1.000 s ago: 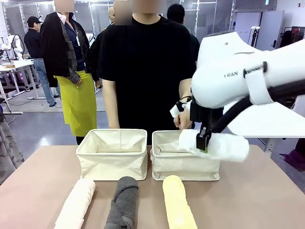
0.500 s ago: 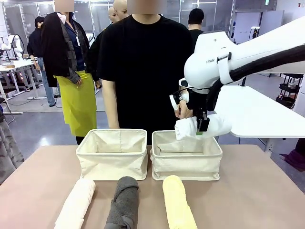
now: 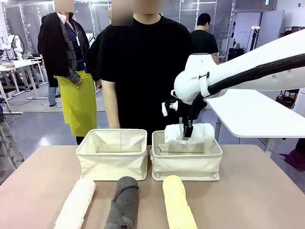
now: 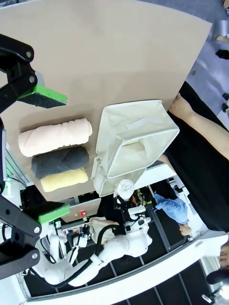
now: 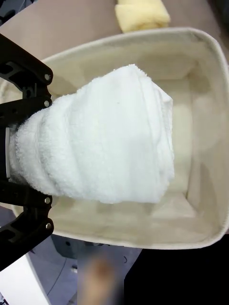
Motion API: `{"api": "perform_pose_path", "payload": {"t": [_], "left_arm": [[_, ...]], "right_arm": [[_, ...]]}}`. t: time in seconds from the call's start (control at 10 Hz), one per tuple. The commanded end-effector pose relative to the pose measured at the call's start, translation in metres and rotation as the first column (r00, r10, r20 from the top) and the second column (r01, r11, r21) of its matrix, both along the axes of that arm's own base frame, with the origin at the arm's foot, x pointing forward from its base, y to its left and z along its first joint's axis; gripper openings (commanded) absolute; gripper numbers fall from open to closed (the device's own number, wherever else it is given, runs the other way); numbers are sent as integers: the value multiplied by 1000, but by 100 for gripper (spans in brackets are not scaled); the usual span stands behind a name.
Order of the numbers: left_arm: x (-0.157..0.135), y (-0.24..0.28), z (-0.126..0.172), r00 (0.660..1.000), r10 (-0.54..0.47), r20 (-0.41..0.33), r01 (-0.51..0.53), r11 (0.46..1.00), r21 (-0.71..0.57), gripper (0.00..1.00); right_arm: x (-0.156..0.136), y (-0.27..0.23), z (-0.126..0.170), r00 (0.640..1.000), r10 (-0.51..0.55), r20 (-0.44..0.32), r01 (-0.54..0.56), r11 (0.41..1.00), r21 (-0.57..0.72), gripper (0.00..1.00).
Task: Divide the towels into two baskets.
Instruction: Pick up one hotel-folded towel and place it in the Fabric basket indicated by the person.
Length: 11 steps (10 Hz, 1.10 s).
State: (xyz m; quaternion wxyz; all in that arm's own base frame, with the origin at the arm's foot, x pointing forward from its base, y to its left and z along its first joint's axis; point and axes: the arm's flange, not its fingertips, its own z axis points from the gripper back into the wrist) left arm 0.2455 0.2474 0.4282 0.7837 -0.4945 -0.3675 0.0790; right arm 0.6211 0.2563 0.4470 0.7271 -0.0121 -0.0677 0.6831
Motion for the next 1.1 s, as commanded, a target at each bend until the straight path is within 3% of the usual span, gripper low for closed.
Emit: {"api": "perform_pose_path", "payload": {"t": [0.0,0.4,0.9,1.0], "left_arm": [[-1,2,0,1000,-1,26,1,1000,-13,100],[-1,2,0,1000,-1,26,1,1000,-13,100],[-1,2,0,1000,-1,26,1,1000,-13,100],[-1,2,0,1000,-1,26,1,1000,-13,100]], "right_arm": [[14,19,-6,1000,-10,-3,10,1000,-7,39],[36,32,-30,1000,-16,-20,16,1000,-27,39],[34,32,-29,1000,-11,-24,9,999,-46,99],[33,32,-29,1000,-8,-24,6,999,-47,100]]}}
